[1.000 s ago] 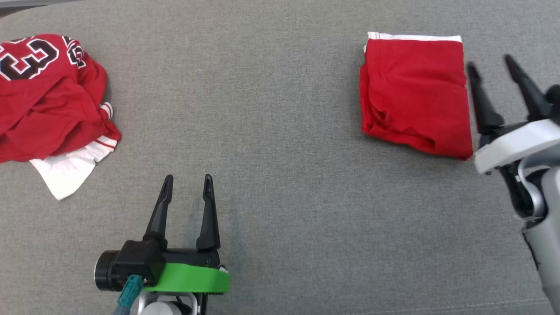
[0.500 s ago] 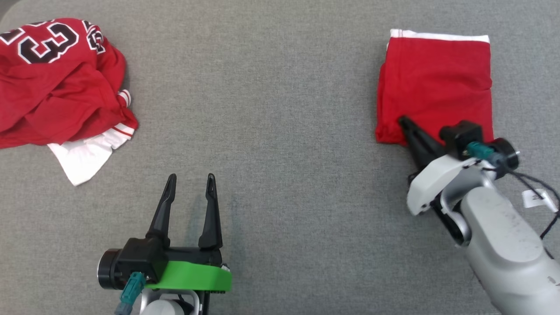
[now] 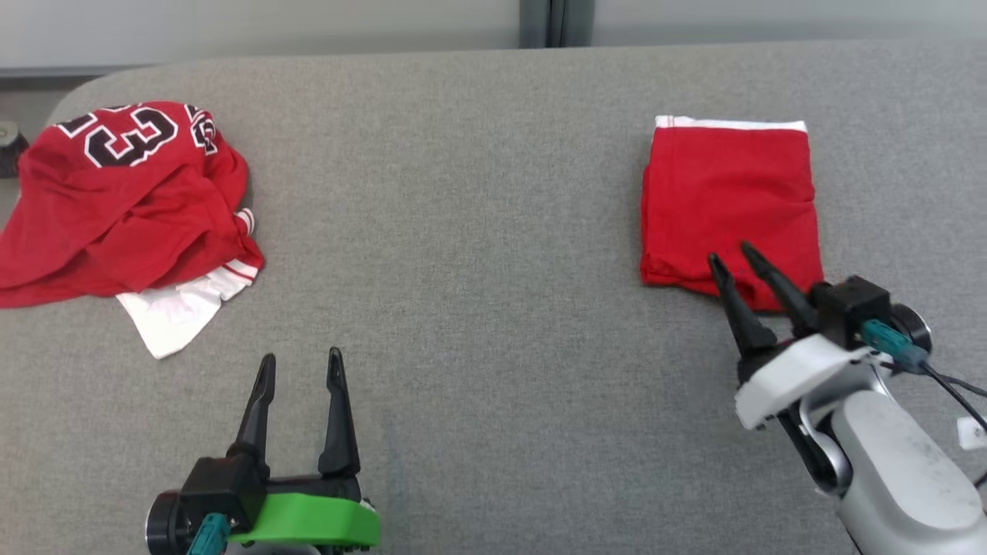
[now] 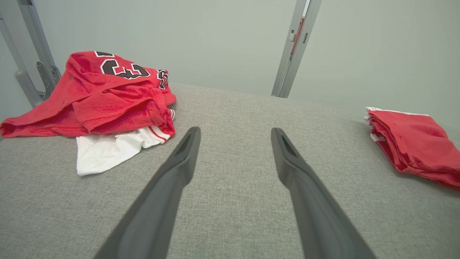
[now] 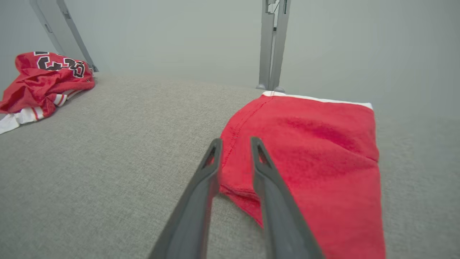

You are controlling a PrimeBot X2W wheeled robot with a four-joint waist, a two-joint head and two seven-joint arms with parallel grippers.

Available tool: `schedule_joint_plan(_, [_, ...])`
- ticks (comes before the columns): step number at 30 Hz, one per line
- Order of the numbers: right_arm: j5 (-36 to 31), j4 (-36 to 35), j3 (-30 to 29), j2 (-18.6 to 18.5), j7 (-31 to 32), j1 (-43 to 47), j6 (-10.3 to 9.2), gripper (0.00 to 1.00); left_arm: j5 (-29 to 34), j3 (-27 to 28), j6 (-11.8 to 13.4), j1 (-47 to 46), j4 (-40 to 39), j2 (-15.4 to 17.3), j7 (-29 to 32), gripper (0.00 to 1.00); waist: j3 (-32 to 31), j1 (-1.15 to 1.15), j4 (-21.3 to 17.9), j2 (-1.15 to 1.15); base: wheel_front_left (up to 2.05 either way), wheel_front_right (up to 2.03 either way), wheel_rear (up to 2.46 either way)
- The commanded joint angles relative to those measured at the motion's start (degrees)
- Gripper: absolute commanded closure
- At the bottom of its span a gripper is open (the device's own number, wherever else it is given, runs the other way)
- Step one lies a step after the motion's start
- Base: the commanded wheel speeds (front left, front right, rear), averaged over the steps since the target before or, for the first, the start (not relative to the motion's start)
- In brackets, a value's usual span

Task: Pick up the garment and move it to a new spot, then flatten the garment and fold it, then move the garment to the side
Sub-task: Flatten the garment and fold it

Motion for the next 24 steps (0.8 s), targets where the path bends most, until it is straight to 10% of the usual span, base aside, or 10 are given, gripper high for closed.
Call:
schedule_joint_plan(1, [-0.3, -1.6, -2.0, -0.4, -0.5, 3.0, -0.07, 0.00, 0.8, 0.5, -0.4, 1.7, 0.3, 0.1, -0.2, 0.00, -5.0, 0.00, -1.3, 0.00, 0.00, 0.00, 0.00])
schedule_joint_plan(14, [-8.1, -17.4, -23.8, 2.7, -1.1, 27.0, -0.07, 0.00, 3.7, 5.9, -3.9, 9.0, 1.2, 0.1, -0.2, 0.00, -12.9, 0.00, -3.5, 0.00, 0.00, 0.00, 0.00])
schedule_joint_plan(24, [-9.1, -16.2, -25.9, 6.1, -1.1, 30.6, -0.07, 0.00, 3.1, 6.1, -3.6, 9.8, 1.7, 0.1, -0.2, 0.00, -13.7, 0.00, -5.4, 0.00, 0.00, 0.00, 0.00])
